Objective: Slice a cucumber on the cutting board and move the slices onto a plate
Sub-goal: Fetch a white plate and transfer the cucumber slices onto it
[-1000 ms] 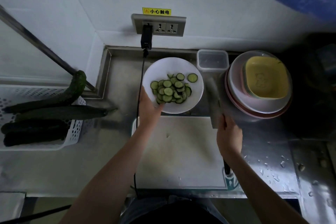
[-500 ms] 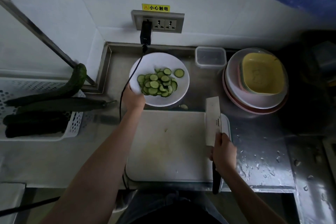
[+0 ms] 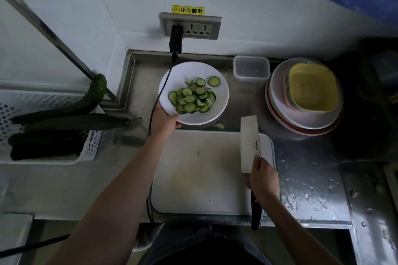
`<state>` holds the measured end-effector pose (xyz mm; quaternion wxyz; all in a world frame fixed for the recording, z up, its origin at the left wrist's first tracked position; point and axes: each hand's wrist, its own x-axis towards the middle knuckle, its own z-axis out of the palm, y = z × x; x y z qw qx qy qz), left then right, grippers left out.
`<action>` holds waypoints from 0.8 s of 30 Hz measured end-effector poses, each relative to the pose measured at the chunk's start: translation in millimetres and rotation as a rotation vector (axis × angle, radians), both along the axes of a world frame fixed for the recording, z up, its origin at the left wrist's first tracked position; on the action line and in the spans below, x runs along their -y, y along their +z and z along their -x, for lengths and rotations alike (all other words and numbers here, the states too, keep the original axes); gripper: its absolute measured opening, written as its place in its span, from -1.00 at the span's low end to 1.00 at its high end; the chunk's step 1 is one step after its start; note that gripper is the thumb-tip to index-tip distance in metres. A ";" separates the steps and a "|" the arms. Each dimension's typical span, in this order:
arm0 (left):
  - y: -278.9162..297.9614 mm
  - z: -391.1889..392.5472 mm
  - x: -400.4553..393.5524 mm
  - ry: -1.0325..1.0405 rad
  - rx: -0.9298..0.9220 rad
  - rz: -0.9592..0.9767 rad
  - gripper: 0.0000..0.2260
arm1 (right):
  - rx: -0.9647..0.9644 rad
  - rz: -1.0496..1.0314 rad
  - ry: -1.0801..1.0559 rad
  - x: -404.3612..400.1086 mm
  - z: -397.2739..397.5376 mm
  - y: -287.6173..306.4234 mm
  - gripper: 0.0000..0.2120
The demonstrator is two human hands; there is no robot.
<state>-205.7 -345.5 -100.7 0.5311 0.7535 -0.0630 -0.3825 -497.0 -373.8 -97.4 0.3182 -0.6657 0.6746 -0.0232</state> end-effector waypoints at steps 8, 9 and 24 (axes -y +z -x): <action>8.6 9.8 -2.0 -0.030 0.076 -0.095 -0.82 | -0.382 -0.007 0.171 3.0 -3.8 9.5 -0.53; 11.2 10.0 -1.0 -0.005 -0.001 -0.091 -0.81 | -0.425 -0.019 0.205 3.9 -4.9 11.9 -0.52; 12.5 -26.3 -22.6 0.359 -0.397 0.204 -0.43 | -0.247 0.186 0.972 65.7 -124.2 -6.8 -0.45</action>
